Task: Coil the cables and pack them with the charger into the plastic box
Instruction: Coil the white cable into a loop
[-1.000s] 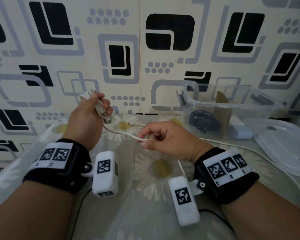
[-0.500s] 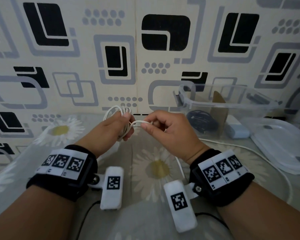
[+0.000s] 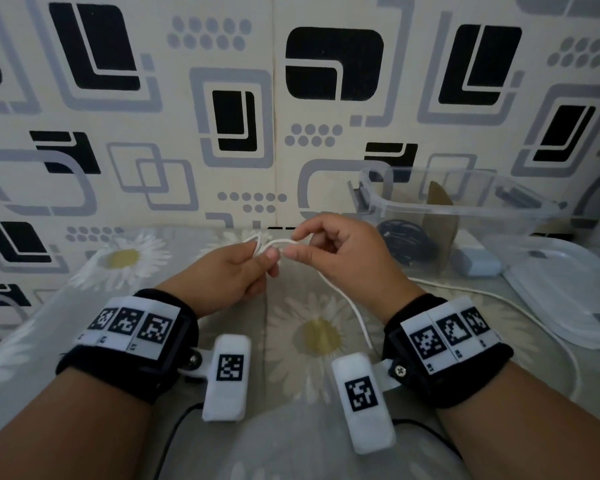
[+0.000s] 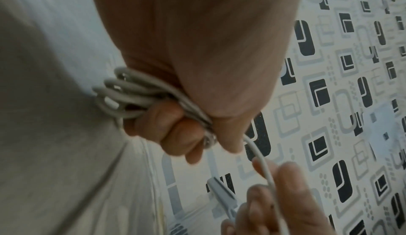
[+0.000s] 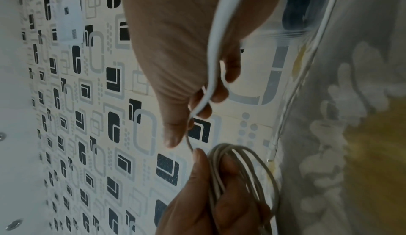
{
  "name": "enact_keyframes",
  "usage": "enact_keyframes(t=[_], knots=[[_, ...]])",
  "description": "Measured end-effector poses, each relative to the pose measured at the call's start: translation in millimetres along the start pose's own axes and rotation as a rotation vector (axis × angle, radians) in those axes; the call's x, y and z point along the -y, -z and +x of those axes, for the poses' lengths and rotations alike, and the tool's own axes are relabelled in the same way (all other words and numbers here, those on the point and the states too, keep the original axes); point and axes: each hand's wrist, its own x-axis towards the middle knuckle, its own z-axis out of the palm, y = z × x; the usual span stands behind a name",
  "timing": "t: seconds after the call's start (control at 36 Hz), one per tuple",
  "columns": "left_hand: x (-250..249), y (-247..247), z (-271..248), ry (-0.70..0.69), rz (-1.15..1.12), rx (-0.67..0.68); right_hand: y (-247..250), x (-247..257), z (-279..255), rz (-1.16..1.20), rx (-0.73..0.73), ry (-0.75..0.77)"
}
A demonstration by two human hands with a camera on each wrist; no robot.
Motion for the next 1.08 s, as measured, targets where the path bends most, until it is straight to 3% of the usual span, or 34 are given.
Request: enact_keyframes(t=[0.22,0.39,0.44,0.53,0.67,0.92,1.08], knots=[[14,9,10,0.213,0.048,-0.425,9,6,-1,0.043,0.164,-0.037],[20,18,15,0.303,0.053,-0.56,8,7,-2,-0.046,0.365,-0.076],[17,18,14,0.303,0.03,-0.55,6,2,-1,-0.162,0.356,-0.087],[12,15,11,0.28,-0.075,-0.491,6,-8,2,-0.243,0.182,-0.105],[-1,9,4,0.212,-0.268,-0.286,16,-15,7,-0.293,-0.05,-0.149],[-18,4,-5,0.172,-0.285,-0.17,14,-16,4,-0.465,0.028,-0.186],[-21,2,-5,0.213,-0.275,-0.105,7,-13,3,-0.367,-0.066,0.024]])
